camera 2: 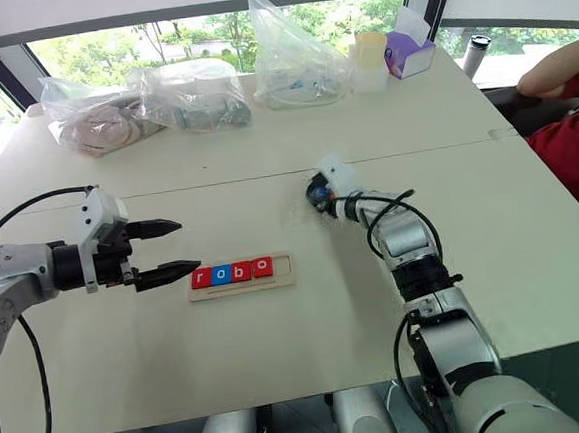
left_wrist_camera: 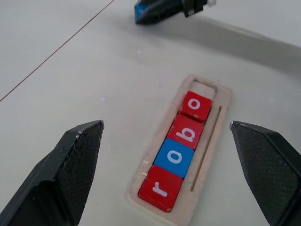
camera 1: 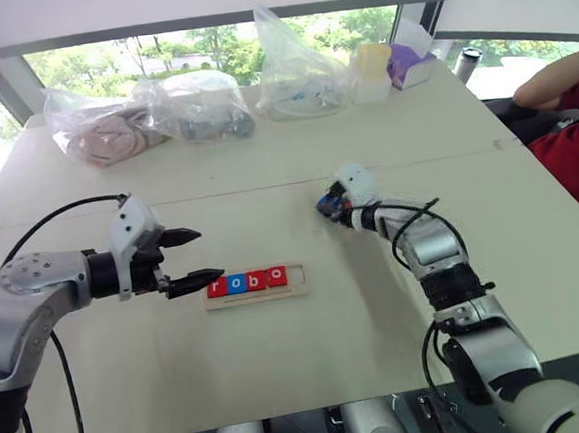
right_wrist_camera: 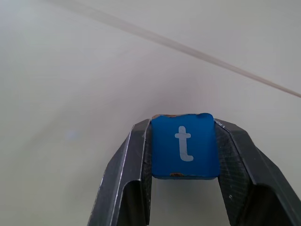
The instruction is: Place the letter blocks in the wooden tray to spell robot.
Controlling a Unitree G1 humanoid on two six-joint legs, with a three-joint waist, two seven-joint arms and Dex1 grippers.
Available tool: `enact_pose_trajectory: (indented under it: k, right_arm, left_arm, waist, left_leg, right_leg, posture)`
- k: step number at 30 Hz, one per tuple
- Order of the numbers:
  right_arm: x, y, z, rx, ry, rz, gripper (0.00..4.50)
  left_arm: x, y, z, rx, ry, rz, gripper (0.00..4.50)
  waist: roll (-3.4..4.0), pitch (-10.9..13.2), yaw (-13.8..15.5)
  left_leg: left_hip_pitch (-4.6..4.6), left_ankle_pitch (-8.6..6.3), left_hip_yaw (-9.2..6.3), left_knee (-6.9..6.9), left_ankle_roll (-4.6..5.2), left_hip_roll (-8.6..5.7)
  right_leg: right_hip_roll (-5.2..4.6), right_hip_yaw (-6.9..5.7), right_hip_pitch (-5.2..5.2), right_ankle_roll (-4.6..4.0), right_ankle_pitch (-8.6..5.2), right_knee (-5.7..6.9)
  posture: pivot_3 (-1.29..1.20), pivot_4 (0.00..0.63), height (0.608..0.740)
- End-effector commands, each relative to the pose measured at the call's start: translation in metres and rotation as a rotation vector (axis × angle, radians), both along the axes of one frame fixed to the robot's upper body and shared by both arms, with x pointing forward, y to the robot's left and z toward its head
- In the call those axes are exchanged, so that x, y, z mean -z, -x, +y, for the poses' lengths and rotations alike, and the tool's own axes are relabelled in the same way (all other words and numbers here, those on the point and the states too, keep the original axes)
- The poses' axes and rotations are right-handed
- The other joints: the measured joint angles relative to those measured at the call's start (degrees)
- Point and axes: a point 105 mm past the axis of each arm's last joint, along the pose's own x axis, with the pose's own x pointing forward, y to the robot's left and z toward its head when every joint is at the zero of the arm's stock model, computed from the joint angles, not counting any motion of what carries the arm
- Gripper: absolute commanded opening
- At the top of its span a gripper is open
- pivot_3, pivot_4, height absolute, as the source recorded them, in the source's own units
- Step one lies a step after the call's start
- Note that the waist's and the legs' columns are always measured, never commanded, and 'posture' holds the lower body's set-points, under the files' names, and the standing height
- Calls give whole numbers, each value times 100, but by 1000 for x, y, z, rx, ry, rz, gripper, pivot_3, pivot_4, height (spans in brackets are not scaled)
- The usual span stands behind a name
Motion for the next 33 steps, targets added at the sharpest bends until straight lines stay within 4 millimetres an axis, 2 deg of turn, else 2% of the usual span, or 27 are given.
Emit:
enact_pose_trajectory:
  k: [1, 4, 9, 15, 16, 18, 20, 22, 23, 24, 27, 33]
  right_arm:
    - [-3, 39, -4, 83, -4, 63, 1236]
    - [12, 66, -3, 145, 7, 139, 1236]
    - [31, 81, 0, 209, 11, 206, 1236]
    - [29, 81, 8, 223, -22, 202, 4287]
    - [29, 82, 9, 215, -21, 205, 4407]
    - [22, 81, 6, 213, -25, 182, 4407]
    - [1, 75, 4, 176, -58, 89, 4407]
    - [-38, 62, -5, -4, -57, -91, 4407]
    - [-49, 60, -8, -69, -50, -133, 4407]
    - [-58, 63, -7, -214, -21, -181, 4407]
    - [-49, 85, -8, -594, 65, -172, 4407]
    - [1, 80, -35, -828, 265, -49, 4407]
  left_arm:
    - [-9, 3, -15, 64, 15, -26, 4500]
    - [-7, 3, -26, 116, 26, -15, 4500]
    - [-1, -4, -29, 149, 13, 4, 4500]
    - [-1, -13, -29, 179, -10, 0, 4500]
    - [-1, -14, -29, 182, -11, 0, 4500]
    - [0, -14, -28, 185, -17, 2, 4500]
    - [0, -14, -26, 184, -22, 4, 4500]
    - [-1, -12, -23, 191, -30, 11, 4500]
    - [-1, -11, -22, 196, -31, 15, 4500]
    - [-2, -8, -23, 213, -31, 23, 4500]
    - [-6, 3, -27, 278, -32, 51, 4500]
    - [-7, 13, -34, 315, -36, 55, 4500]
  waist:
    - [-1, -2, 23]
    - [0, -2, 26]
    - [1, -2, -17]
    - [0, -3, -13]
    - [0, -3, -11]
    - [0, -3, -8]
    - [1, -2, -5]
    - [5, 3, -6]
    - [15, 10, -6]
    - [16, 11, -4]
    - [2, 3, 2]
    - [2, 3, -23]
  left_leg:
    - [1, 0, -6, -1, 0, 0]
    - [3, 0, -8, -4, 0, -2]
    - [11, 2, 9, 5, -3, -4]
    - [9, 2, 4, 4, -3, -4]
    - [7, 2, 6, 3, -3, -5]
    - [3, 2, 6, 2, -3, -5]
    - [-1, 2, 6, 2, -3, -5]
    - [-2, 2, 7, 1, -3, -6]
    - [-3, 2, 8, 2, -3, -6]
    - [-5, 2, 12, 2, -3, -8]
    - [2, 1, 1, -11, -2, -8]
    - [-2, -29, 20, -11, 51, -4]
  right_leg:
    - [1, -5, 2, 1, -1, -1]
    - [0, -11, 5, 17, -17, -6]
    - [1, 3, 10, 0, -25, -6]
    - [7, 0, 9, -1, -25, -8]
    - [4, 1, 9, 1, -25, -10]
    - [1, 1, 9, 3, -26, -17]
    - [0, 1, 8, 5, -26, -22]
    - [-1, 1, 9, 5, -26, -25]
    - [-1, 1, 9, 6, -26, -30]
    - [-2, 2, 10, 9, -24, -40]
    - [5, -8, 37, 12, -23, -78]
    - [7, 4, 32, 42, -18, -85]
  posture:
    - [0, 150, 740]
    - [0, 150, 740]
    - [0, 150, 740]
    - [0, 150, 740]
    - [0, 150, 740]
    - [0, 150, 740]
    - [0, 150, 740]
    - [0, 150, 740]
    - [0, 150, 740]
    - [0, 150, 740]
    - [0, 150, 740]
    - [0, 150, 740]
